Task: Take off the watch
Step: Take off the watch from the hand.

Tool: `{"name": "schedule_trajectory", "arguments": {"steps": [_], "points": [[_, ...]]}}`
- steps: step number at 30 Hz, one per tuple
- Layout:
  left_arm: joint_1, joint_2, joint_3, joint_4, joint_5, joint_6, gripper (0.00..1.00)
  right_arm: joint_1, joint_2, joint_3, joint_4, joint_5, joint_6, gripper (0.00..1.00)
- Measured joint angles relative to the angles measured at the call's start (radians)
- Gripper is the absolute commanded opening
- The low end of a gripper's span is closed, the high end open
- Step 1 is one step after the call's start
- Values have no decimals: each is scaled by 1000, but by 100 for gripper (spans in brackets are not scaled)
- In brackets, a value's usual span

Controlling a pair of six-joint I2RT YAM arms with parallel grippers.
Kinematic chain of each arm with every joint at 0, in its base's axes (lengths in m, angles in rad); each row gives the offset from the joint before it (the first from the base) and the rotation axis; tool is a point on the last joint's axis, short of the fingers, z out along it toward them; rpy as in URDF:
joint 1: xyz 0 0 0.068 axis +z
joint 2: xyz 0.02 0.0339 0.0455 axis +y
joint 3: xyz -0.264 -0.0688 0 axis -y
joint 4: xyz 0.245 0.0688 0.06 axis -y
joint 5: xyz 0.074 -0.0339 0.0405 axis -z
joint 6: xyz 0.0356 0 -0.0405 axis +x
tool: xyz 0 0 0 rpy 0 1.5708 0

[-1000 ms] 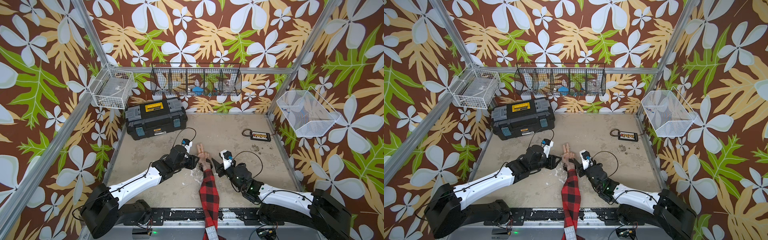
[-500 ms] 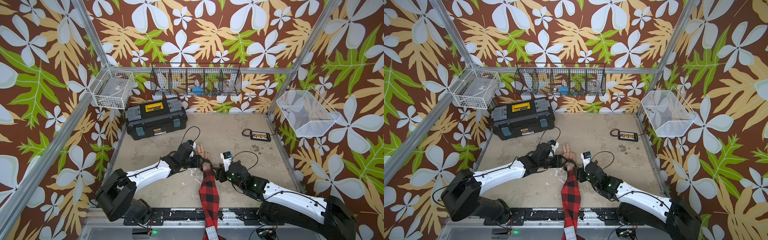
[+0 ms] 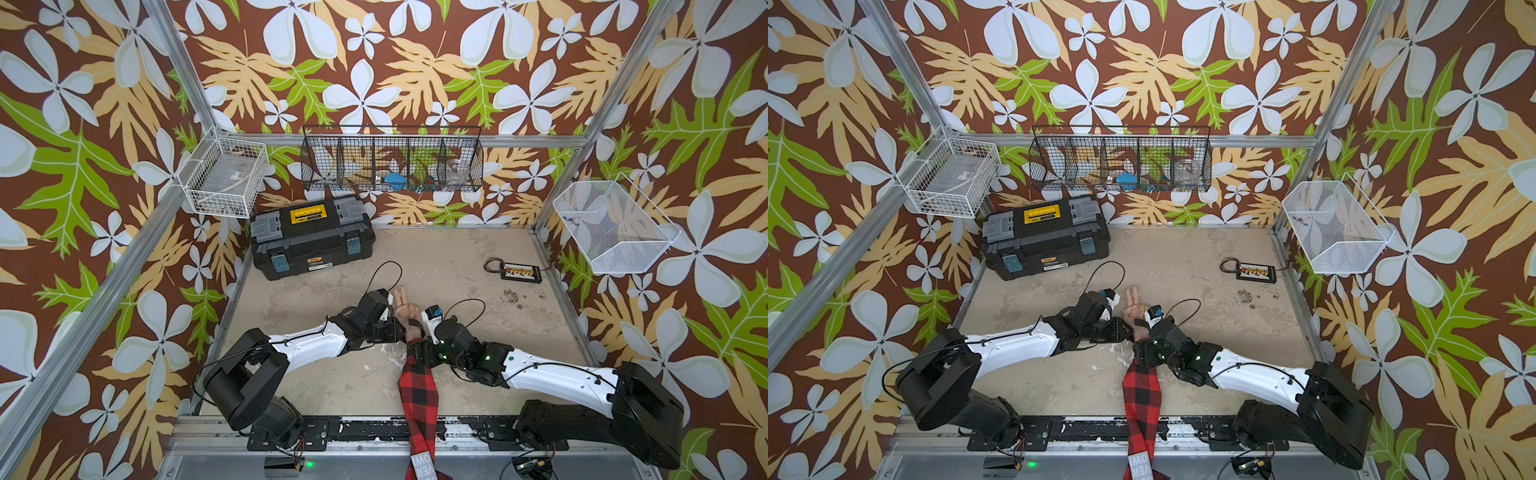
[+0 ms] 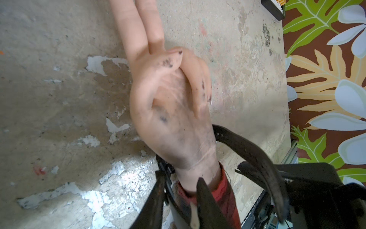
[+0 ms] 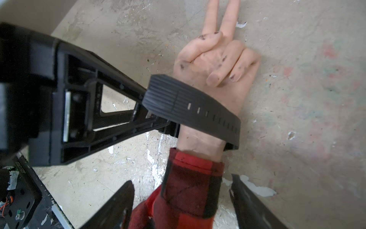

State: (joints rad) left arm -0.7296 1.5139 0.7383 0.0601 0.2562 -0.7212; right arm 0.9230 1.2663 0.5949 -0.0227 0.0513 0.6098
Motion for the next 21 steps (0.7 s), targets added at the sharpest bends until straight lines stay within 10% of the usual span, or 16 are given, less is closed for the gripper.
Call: {"name": "schedule_trajectory", "arguments": {"steps": [21], "points": [[0,-5,-32,55,27,-9,10,2,311,187,-130,58,-15,59]]}}
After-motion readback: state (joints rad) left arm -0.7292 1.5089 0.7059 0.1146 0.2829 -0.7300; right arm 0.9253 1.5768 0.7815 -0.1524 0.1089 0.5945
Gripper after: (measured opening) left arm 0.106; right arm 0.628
